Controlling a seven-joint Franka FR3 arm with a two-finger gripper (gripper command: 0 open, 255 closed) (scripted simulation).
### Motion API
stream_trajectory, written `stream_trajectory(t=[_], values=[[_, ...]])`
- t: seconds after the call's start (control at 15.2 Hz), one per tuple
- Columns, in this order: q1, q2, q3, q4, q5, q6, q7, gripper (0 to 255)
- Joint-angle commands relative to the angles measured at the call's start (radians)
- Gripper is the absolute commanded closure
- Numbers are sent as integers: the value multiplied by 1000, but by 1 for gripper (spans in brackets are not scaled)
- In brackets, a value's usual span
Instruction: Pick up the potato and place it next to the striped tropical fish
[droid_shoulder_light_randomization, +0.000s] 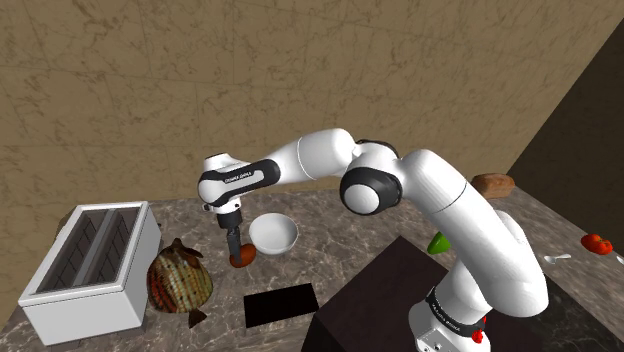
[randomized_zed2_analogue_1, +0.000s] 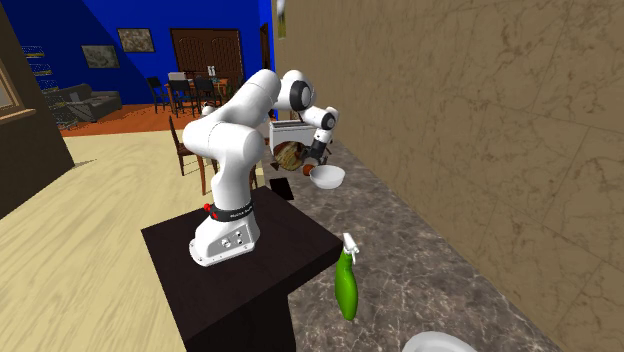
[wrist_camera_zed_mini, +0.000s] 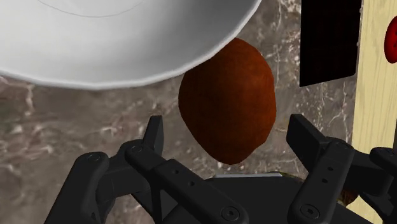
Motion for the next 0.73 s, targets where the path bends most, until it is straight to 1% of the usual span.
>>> stream_trajectory(t=[0.0,0.13,0.66], values=[[-7,5,-2,61,-4,-55,7,0],[-16,18,-3,139,-9,-121,15,0],[-16,18,-3,139,-9,-121,15,0]])
